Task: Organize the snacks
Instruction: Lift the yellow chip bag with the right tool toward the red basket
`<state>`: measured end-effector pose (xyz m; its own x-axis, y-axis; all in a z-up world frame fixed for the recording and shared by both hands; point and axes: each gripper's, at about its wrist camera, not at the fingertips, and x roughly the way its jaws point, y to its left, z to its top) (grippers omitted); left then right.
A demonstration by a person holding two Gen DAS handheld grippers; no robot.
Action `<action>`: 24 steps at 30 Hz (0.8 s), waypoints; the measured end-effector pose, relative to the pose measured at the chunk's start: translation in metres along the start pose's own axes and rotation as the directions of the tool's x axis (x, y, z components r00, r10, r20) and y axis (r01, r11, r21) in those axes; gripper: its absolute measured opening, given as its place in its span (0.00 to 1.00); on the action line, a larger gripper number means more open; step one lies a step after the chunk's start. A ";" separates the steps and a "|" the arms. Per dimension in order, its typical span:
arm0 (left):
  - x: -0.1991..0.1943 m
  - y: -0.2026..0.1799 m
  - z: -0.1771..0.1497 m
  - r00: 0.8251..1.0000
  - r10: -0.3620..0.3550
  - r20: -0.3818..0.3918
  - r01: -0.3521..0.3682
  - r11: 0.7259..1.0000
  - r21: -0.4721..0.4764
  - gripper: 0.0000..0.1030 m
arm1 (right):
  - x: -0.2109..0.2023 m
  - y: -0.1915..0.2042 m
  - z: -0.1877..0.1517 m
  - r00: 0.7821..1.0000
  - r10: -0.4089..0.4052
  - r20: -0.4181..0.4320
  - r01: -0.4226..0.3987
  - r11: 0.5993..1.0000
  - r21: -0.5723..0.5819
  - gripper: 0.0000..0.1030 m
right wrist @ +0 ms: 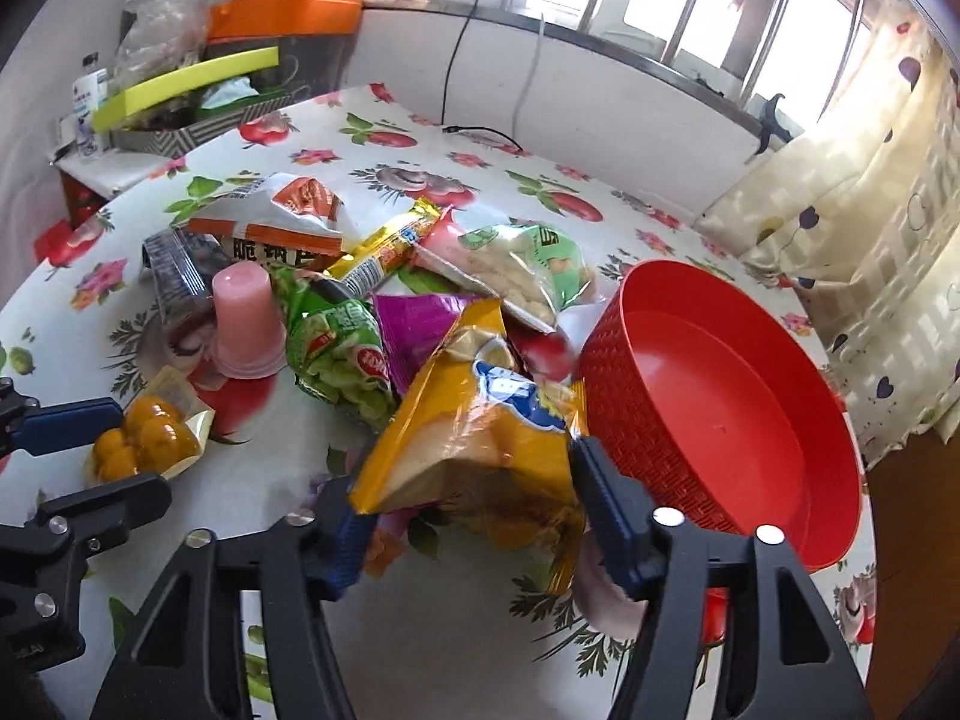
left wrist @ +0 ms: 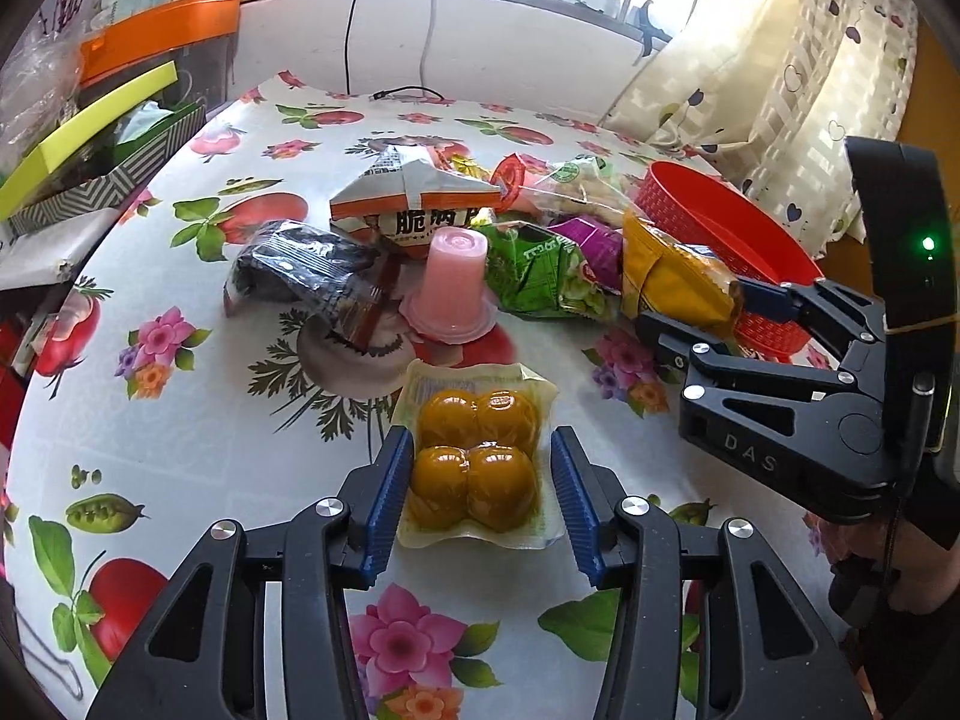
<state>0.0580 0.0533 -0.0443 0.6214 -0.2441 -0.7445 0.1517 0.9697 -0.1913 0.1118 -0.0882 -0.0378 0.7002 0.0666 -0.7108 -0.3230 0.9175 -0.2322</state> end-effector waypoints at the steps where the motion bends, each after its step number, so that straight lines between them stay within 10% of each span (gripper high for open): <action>1: 0.000 0.000 0.000 1.000 -0.002 0.001 0.002 1.000 -0.002 0.47 | -0.002 -0.001 -0.001 1.000 -0.007 0.010 0.007 1.000 0.001 0.45; 9: -0.010 -0.001 -0.001 1.000 -0.007 0.017 0.007 1.000 -0.005 0.42 | -0.026 -0.010 -0.005 0.997 0.057 0.057 -0.059 0.997 0.046 0.34; 13: -0.026 -0.004 0.003 0.999 -0.005 0.052 0.004 1.000 0.003 0.05 | -0.041 -0.009 -0.008 0.991 0.100 0.085 -0.106 0.993 0.060 0.33; 21: -0.029 0.011 -0.004 0.999 0.001 0.032 0.001 0.998 -0.061 0.04 | -0.069 -0.007 -0.016 0.983 0.132 0.130 -0.141 0.988 0.058 0.33; 24: -0.036 0.017 -0.006 0.999 0.023 0.032 -0.021 0.998 -0.067 0.26 | -0.076 -0.011 -0.021 0.980 0.143 0.139 -0.153 0.986 0.065 0.33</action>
<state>0.0338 0.0785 -0.0249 0.6487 -0.2211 -0.7282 0.0868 0.9721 -0.2179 0.0486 -0.1113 0.0045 0.7282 0.2509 -0.6378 -0.3846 0.9198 -0.0773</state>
